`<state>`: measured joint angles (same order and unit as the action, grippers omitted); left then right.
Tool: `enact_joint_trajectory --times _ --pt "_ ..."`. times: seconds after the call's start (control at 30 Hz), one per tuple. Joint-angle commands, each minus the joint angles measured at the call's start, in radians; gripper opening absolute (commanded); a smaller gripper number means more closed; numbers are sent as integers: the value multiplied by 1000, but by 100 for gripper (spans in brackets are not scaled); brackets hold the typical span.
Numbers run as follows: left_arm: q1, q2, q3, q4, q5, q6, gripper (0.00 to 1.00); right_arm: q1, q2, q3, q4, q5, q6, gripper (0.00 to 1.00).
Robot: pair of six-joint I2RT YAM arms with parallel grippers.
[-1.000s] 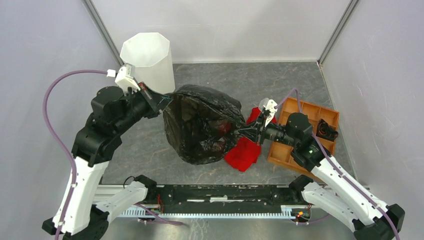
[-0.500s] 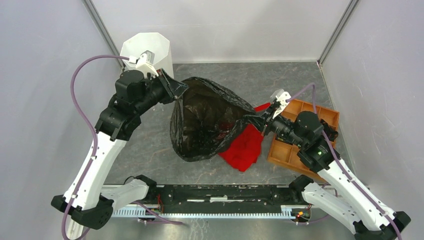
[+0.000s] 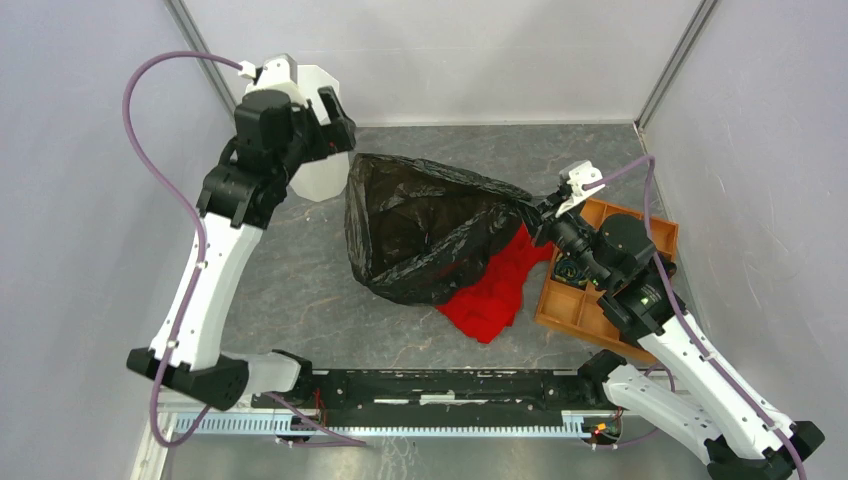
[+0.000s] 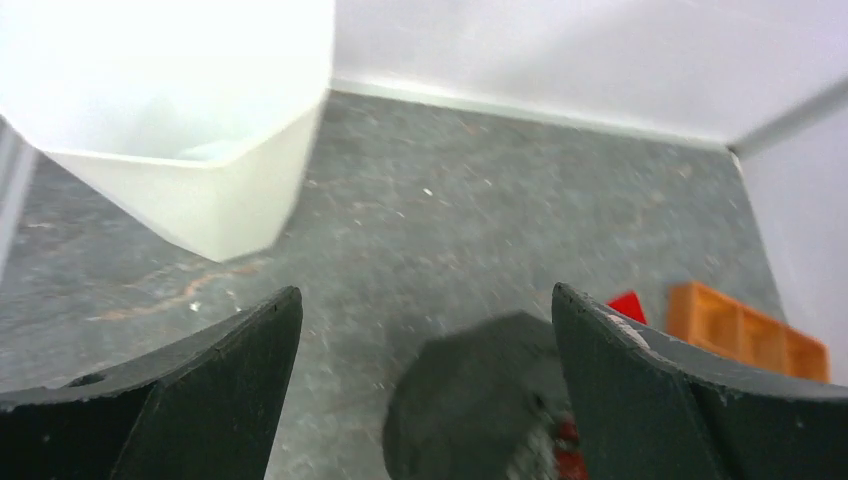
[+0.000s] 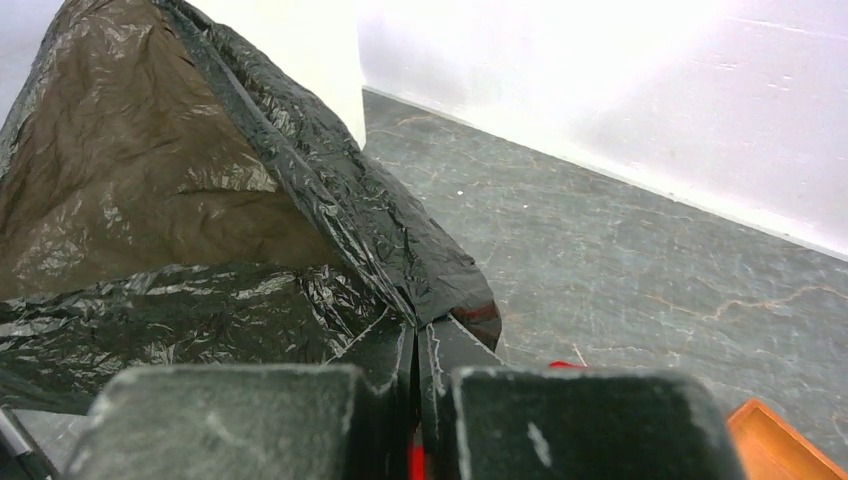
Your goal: Put the trash bags into the trash bin
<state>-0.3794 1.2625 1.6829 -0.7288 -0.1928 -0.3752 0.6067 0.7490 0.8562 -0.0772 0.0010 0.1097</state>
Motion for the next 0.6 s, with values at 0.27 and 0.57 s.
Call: enact_joint_trajectory --times 0.27,0.57 --pt "73 499 427 -10 -193 179 100 0 26 110 -41 33 -39 2" --pt "103 703 545 -21 -290 245 97 0 -4 73 -36 -43 -20 2"
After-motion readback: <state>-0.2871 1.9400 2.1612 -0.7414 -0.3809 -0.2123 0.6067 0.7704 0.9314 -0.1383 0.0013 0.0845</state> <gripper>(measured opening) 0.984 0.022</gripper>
